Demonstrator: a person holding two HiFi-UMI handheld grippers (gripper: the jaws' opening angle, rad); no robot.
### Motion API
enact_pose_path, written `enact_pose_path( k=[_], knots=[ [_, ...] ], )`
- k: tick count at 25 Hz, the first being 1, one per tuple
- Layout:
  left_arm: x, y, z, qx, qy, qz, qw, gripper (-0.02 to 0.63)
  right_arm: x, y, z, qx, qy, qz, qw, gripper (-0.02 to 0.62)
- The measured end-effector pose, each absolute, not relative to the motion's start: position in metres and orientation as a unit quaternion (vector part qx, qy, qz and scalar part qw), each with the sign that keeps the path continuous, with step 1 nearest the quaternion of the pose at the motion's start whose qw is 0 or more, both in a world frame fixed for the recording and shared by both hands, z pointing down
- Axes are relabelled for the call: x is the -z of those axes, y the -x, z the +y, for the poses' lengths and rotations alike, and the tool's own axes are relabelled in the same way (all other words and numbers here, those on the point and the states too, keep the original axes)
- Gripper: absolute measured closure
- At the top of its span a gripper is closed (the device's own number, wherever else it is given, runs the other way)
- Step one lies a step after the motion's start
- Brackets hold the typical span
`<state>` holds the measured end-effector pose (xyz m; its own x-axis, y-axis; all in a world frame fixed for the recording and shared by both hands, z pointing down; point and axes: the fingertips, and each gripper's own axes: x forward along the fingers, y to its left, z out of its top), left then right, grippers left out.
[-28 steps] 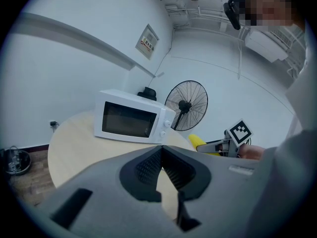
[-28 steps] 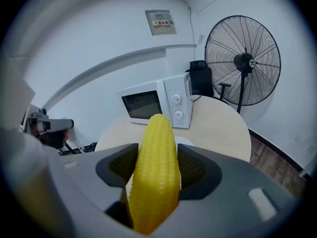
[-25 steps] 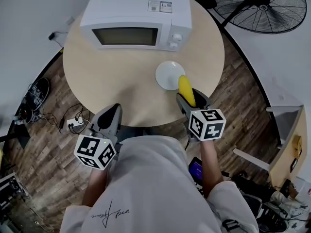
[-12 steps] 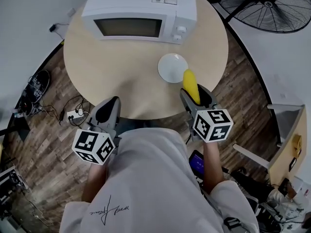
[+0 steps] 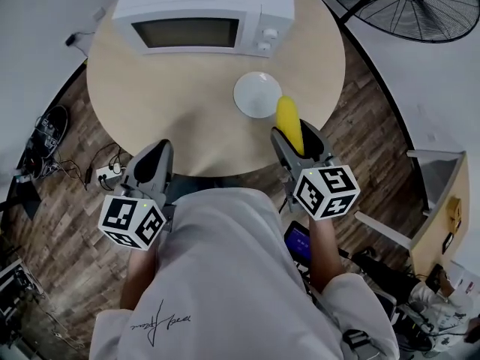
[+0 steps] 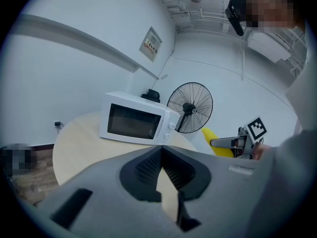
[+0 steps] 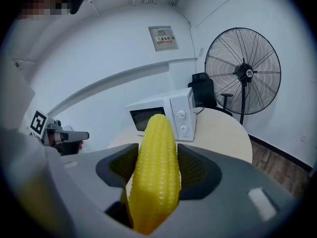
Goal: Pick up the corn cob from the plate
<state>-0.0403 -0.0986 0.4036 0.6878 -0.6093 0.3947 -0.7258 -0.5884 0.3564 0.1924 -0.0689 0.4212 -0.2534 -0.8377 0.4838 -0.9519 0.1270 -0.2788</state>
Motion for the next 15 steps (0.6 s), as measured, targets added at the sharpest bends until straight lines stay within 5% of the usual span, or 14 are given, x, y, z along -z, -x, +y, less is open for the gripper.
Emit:
enact_pose_path(
  k=[15],
  knots=[
    [-0.392, 0.043, -0.106, -0.085, -0.881, -0.398, 0.242, 0.615, -0.402, -0.191, -0.072, -0.217, -0.603, -0.763, 0.089, 0.336]
  ],
)
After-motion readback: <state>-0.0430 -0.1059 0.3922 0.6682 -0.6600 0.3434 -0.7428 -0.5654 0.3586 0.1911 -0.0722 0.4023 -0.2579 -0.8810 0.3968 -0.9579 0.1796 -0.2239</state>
